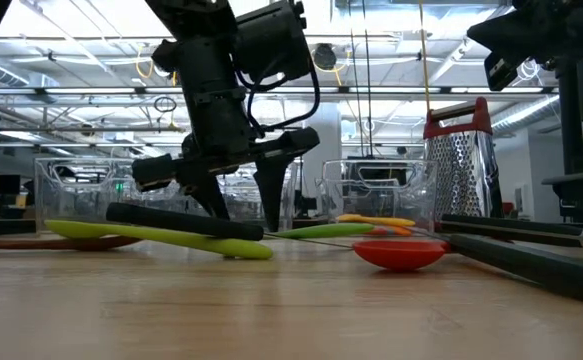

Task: Pick & Place Kitchen Items
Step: Put the green spatula into the right transparent bin

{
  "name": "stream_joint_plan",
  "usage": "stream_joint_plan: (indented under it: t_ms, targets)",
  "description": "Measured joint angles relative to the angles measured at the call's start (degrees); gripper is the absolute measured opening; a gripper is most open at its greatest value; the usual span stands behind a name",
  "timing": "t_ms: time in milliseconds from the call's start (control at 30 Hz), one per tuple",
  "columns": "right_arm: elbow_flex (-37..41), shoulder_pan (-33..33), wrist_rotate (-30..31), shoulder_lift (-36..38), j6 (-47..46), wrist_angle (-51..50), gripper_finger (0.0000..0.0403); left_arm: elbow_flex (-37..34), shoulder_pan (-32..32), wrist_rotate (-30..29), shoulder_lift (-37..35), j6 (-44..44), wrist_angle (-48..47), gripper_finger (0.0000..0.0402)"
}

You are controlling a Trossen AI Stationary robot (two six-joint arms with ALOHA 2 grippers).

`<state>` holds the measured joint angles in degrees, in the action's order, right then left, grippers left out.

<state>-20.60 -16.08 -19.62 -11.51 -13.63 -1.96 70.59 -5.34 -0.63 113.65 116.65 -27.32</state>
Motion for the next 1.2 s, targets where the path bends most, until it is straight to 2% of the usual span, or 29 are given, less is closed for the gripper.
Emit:
stream_joint_plan:
  t_ms: [233, 600, 700, 900, 1100, 1200]
  targets:
    - [0.00, 0.00, 0.00, -0.02, -0.07, -0.01, 0.0000, 0.15, 0.08, 1.24, 1.27, -0.66, -1.32, 0.0161]
    - [0.00, 0.00, 0.01, -0.02, -0.20, -0.01, 0.0000, 0.00, -0.31, -4.08, 1.30, -2.09, -1.25, 0.0017]
    - [0.00, 0.00, 0.01, -0.02, -0.20, -0.02, 0.0000, -0.05, -0.31, -5.32, 1.16, -2.13, -0.87, 0.0010]
    - [0.00, -0.02, 0.01, -0.02, -0.07, 0.00, 0.0000, -0.16, -0.31, -7.18, -0.47, -3.71, -0.38, 0.0022]
    - [0.00, 0.00, 0.04, 0.00, -0.04, 0.04, 0.0000, -0.53, 0.16, -15.41, -3.90, -5.82, -2.14, 0.0008]
    - [0.00, -0.02, 0.03, 0.00, -0.04, 0.04, 0.0000, -0.29, -0.19, -14.82, -6.99, -6.70, -1.90, 0.0011]
